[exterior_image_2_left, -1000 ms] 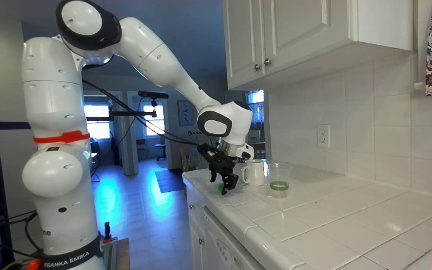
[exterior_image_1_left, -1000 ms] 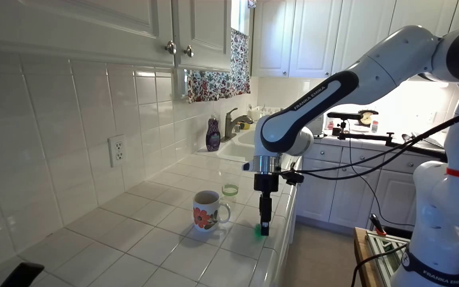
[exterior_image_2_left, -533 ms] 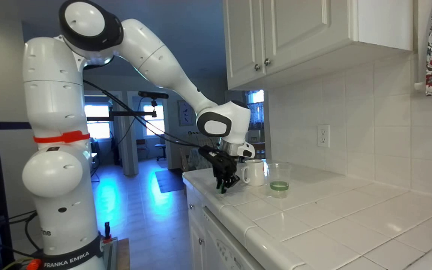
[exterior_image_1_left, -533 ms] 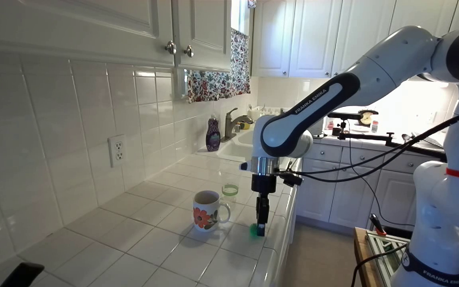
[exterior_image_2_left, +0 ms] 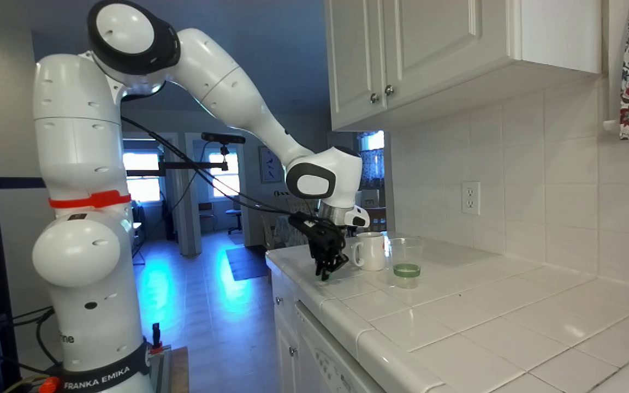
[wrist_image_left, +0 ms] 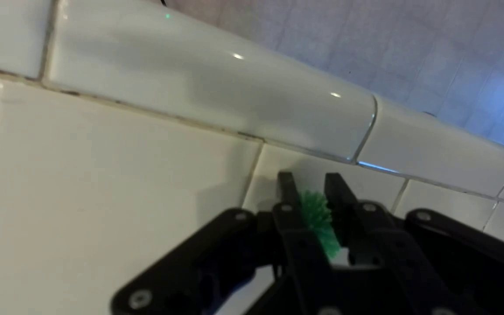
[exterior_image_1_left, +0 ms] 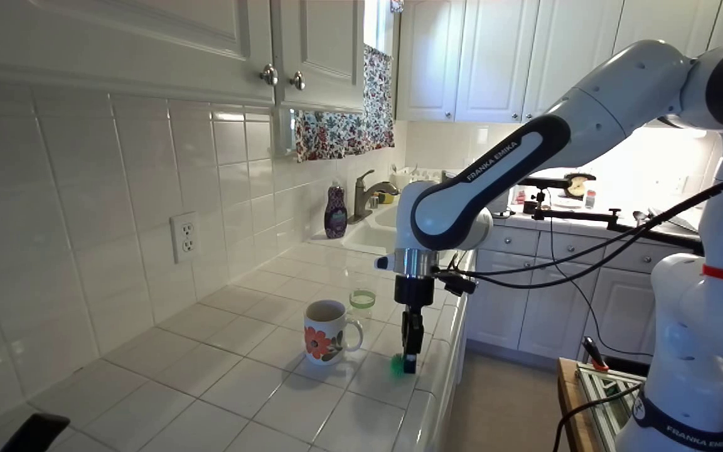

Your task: Pick up the green object, then place it inside the cup

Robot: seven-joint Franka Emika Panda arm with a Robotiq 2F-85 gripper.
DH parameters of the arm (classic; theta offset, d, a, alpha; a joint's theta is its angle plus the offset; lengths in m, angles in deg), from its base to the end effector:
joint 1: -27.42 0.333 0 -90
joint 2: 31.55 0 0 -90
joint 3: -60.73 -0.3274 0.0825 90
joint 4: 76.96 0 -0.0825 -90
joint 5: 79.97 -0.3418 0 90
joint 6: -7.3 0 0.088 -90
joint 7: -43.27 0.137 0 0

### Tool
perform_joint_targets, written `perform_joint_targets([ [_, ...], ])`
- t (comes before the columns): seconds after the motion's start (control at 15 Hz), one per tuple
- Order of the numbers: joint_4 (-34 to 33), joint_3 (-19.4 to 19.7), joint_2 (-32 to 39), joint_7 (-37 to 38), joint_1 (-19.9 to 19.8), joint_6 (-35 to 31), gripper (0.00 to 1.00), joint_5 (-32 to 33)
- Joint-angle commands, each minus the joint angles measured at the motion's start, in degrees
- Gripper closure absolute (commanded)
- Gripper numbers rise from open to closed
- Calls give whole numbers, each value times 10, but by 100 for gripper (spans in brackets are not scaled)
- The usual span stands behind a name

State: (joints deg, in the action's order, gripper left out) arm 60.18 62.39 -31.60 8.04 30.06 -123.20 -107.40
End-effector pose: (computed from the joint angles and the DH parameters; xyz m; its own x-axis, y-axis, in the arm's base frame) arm 0.4505 0.0294 0.3237 0.9577 0.2840 0.0466 0.2819 -0.8929 -0.3511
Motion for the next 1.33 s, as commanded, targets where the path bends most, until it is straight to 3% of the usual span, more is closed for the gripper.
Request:
perform_joint_targets([
  [0.0, 2, -11, -3, -3, -6, 2, 52, 9],
  [0.4, 1, -17, -8, -5, -6, -18, 9, 17],
  [0.47, 1, -17, -6, -7, -6, -25, 19, 20],
  [0.53, -1, -17, -4, -7, -7, -29, 45, 22],
  [0.67, -1, -17, -2, -10, -6, -39, 46, 21],
  [0.87, 1, -19, -4, -25, -4, -59, 79, 13],
  [1.0, 1, -20, -5, -30, -3, -63, 95, 12],
  [1.27, 11, -34, -44, 25, 6, -44, 93, 44],
])
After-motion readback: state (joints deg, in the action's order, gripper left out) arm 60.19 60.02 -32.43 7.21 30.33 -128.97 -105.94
